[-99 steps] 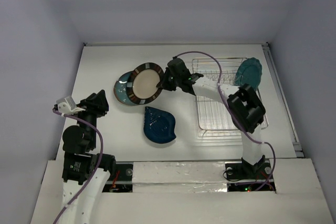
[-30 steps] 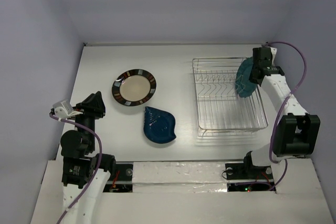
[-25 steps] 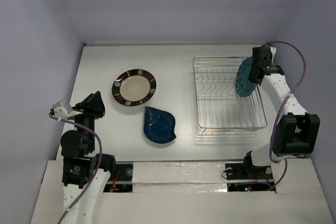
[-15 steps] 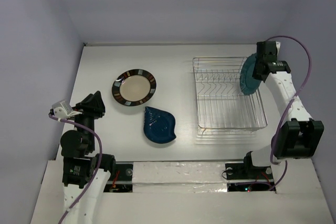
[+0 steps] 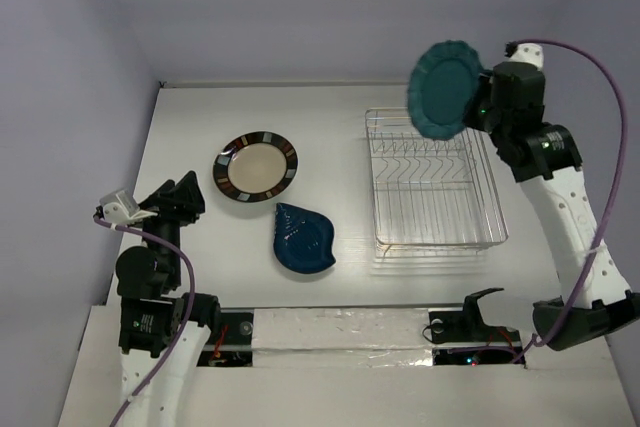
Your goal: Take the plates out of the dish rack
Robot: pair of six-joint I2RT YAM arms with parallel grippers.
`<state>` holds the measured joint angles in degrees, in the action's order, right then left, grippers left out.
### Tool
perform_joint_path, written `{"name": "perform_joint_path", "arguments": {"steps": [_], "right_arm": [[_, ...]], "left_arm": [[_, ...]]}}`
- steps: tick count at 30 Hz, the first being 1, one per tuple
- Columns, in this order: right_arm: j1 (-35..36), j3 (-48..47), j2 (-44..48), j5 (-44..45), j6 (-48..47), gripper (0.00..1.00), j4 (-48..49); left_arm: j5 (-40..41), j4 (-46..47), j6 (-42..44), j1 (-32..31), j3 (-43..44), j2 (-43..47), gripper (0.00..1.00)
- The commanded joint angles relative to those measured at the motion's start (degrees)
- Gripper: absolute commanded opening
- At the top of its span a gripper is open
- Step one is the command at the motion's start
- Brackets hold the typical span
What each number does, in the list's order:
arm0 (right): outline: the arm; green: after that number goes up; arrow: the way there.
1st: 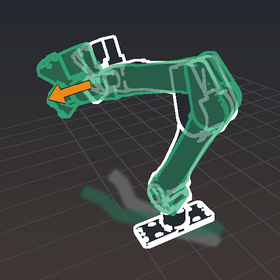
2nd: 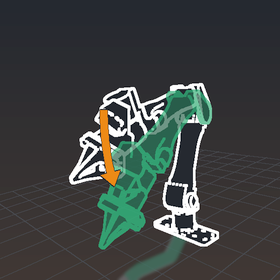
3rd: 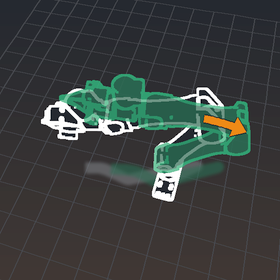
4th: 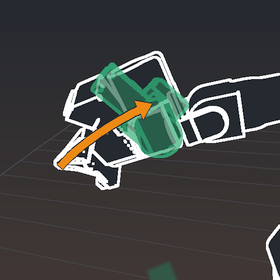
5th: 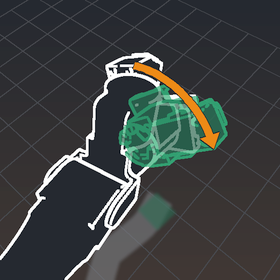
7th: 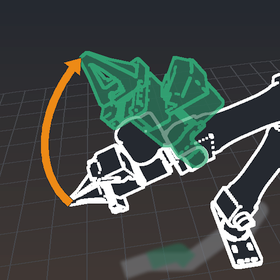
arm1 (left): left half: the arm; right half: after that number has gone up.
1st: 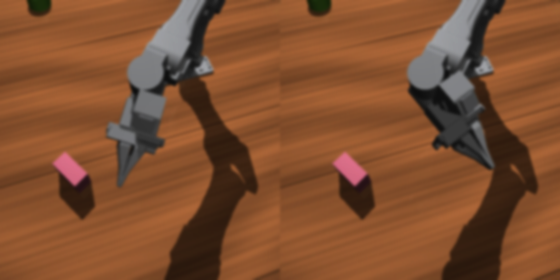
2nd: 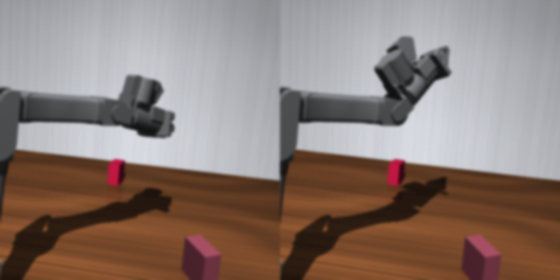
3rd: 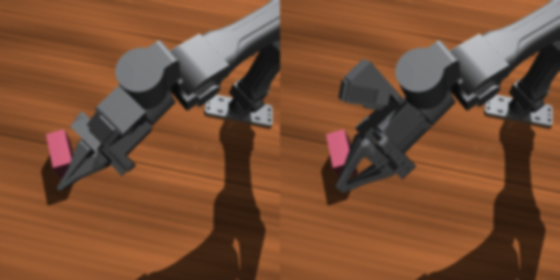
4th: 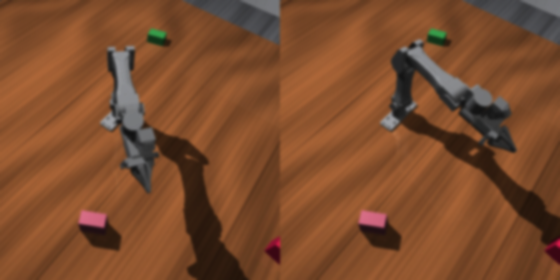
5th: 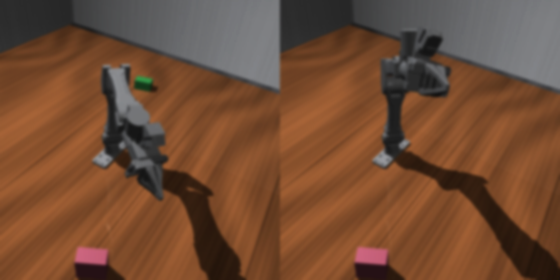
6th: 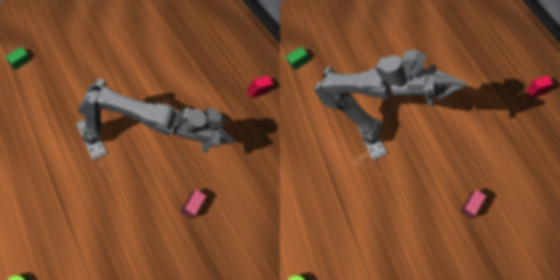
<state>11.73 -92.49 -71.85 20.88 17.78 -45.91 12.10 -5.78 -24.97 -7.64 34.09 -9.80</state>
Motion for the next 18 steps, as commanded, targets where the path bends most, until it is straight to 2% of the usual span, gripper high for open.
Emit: {"name": "perform_joint_path", "arguments": {"steps": [1, 5, 11, 18], "right_arm": [[9.9, 2.7, 1.1, -10.0, 13.3, 0.0, 16.2], [17.6, 10.6, -2.8, -19.3, 24.1, 0.0, 36.8], [27.5, 5.8, -18.4, -20.5, 32.1, 0.0, 48.4], [31.8, 2.1, -31.7, -24.0, 41.0, 0.0, 56.4]], "left_arm": [[-0.2, 3.2, 0.2, 0.3, -1.0, -1.6, 0.53], [-0.2, 3.2, 0.1, 0.3, -1.0, -2.5, 0.66], [-0.2, 3.0, 0.1, 0.3, -1.0, -3.1, 0.7], [-0.2, 2.8, 0.1, 0.3, -0.9, -3.7, 0.7]]}}
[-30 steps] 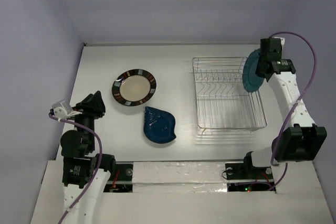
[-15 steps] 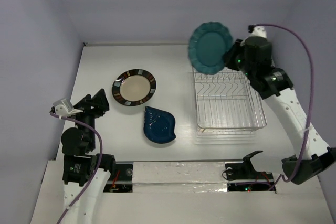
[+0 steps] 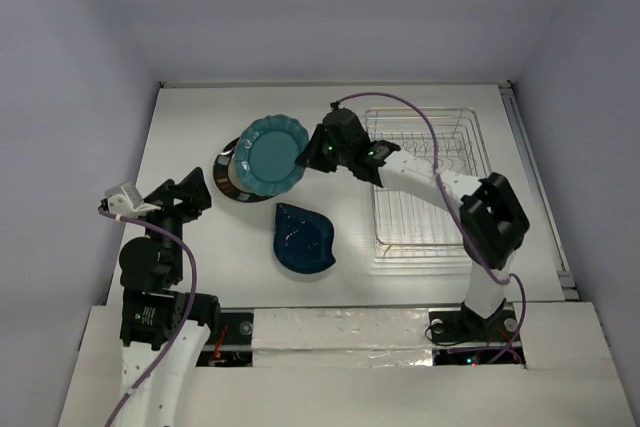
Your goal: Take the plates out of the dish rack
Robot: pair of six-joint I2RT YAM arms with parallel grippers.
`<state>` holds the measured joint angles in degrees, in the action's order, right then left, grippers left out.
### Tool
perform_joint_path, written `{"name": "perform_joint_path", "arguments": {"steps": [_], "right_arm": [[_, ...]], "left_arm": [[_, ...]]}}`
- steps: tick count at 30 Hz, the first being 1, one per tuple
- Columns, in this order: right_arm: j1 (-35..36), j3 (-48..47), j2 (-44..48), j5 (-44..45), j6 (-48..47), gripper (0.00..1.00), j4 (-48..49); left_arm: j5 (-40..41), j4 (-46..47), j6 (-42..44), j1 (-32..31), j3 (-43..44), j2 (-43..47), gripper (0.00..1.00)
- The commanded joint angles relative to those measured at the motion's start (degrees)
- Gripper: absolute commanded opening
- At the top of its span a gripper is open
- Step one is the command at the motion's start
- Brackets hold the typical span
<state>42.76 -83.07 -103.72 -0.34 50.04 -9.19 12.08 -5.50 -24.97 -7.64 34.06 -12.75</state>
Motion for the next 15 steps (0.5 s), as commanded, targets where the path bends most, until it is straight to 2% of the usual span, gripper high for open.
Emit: {"name": "perform_joint_path", "arguments": {"steps": [1, 7, 15], "right_arm": [[1.4, -7.5, -1.1, -2.9, 9.5, 0.0, 20.4], [3.2, -10.1, -9.1, -3.4, 13.0, 0.0, 21.8], [4.3, -12.5, -14.5, -3.8, 14.6, 0.0, 20.0]], "left_arm": [[-0.2, 2.4, 0.1, 0.3, -0.8, -0.8, 0.7], [-0.2, 2.4, 0.1, 0.3, -0.8, -0.8, 0.71], [-0.2, 2.4, 0.0, 0.3, -0.8, -0.6, 0.72]]}}
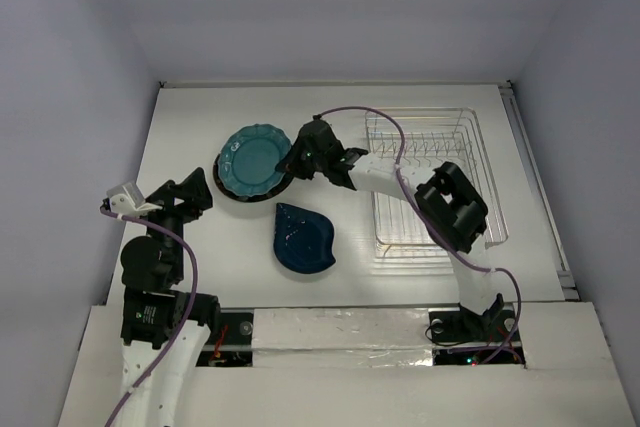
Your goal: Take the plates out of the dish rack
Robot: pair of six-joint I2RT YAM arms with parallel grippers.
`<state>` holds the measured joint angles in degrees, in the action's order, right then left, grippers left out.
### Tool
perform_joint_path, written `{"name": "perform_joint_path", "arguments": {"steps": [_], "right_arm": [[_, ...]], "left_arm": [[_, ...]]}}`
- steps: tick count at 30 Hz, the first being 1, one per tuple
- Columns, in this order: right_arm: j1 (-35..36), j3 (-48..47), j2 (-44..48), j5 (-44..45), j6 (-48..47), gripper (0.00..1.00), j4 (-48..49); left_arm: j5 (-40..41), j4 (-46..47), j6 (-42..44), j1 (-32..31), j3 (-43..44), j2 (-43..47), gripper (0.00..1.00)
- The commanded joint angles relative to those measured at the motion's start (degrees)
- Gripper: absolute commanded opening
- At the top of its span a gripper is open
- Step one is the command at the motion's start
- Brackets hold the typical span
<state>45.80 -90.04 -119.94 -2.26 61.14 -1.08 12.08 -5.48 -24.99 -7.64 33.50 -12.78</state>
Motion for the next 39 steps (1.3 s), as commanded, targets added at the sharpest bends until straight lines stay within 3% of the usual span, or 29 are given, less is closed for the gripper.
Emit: {"name": "perform_joint_path", "arguments": {"steps": [1, 3, 9, 13, 14, 18, 19, 23, 30, 32, 35, 36, 39], "right_arm": [[1.2, -5.5, 1.6, -1.8, 3.5, 0.03, 11.9], [1.7, -5.6, 0.9, -1.8, 3.5, 0.06, 11.4], [2.3, -5.8, 0.8, -1.4, 2.5, 0.28, 7.8], [2.9, -7.2, 1.1, 0.6, -1.4, 0.51, 1.1], [2.9, -7.5, 1.5, 1.2, -3.5, 0.6, -1.6], [3.9, -7.6, 2.9, 2.2, -8.5, 0.76, -8.0], [3.9, -7.6, 3.2, 4.3, -10.4, 0.85, -9.4], [4.5, -5.6, 6.9, 9.5, -14.2, 1.0, -15.9], [5.1, 4.2, 20.0, 13.9, -19.7, 1.0, -16.5], [5.1, 9.6, 27.5, 16.5, -21.0, 0.9, -14.8], [5.1, 19.1, 42.1, 21.8, -21.8, 0.22, -12.3], [5.1, 21.2, 46.3, 23.3, -21.9, 0.04, -12.1], [5.1, 28.2, 64.3, 28.5, -23.6, 0.0, -12.3]], "left_arm": [[-0.2, 2.4, 0.0, 0.3, -0.3, -0.6, 0.72], [-0.2, 2.4, 0.0, 0.3, -0.3, -0.6, 0.72], [-0.2, 2.4, 0.0, 0.3, -0.3, -0.5, 0.73], [-0.2, 2.4, 0.0, 0.3, -0.3, -0.4, 0.73], [-0.2, 2.4, 0.0, 0.3, -0.2, -0.4, 0.73], [-0.2, 2.1, 0.2, 0.3, -0.2, -0.8, 0.73], [-0.2, 2.0, 0.1, 0.3, -0.1, -0.8, 0.73], [-0.2, 2.0, 0.1, 0.3, -0.1, -0.4, 0.73], [-0.2, 1.5, 0.3, 0.3, 0.3, -0.7, 0.82], [-0.2, 1.3, 0.3, 0.3, 0.4, -0.4, 0.85], [-0.2, 1.0, 0.4, 0.3, 0.6, -0.1, 0.89], [-0.2, 0.8, 0.3, 0.3, 0.7, -0.1, 0.9], [-0.2, 0.6, 0.5, 0.3, 0.9, -0.2, 0.92]]}}
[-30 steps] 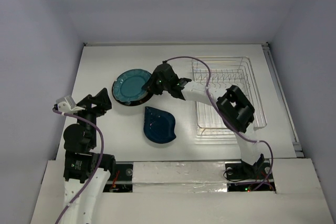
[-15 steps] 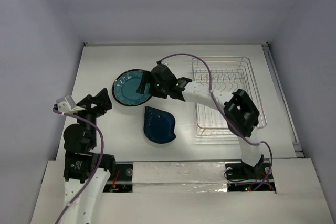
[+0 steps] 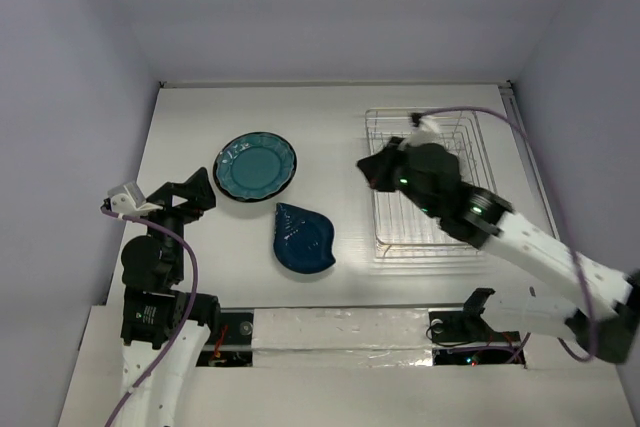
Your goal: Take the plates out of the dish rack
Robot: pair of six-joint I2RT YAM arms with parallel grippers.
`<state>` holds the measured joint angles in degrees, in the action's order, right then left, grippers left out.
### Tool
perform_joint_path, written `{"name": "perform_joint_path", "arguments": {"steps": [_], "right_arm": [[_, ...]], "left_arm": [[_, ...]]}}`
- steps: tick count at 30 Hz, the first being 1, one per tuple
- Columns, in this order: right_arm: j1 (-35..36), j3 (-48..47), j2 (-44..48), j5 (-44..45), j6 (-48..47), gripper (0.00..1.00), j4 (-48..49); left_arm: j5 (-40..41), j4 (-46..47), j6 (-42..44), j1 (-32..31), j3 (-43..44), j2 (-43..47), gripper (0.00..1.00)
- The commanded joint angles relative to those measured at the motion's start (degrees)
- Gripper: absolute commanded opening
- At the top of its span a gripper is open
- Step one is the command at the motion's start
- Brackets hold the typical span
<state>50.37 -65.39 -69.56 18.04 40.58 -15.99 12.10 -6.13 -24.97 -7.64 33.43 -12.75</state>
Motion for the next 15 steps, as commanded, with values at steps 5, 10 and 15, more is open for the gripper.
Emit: {"name": "perform_joint_path", "arguments": {"steps": [5, 10, 15], "right_arm": [[0.5, 8.3, 36.0, 17.1, -4.7, 0.16, -2.9], [0.5, 13.4, 46.4, 19.8, -5.2, 0.82, -5.5], [0.5, 14.8, 45.2, 20.9, -4.9, 0.92, -5.8]], "left_arm": [[-0.2, 1.3, 0.4, 0.9, 1.0, -0.1, 0.93], [-0.2, 1.6, 0.9, 0.9, 2.2, -1.4, 0.93], [-0.2, 1.2, 1.0, 0.9, 5.3, -4.5, 0.94]]}}
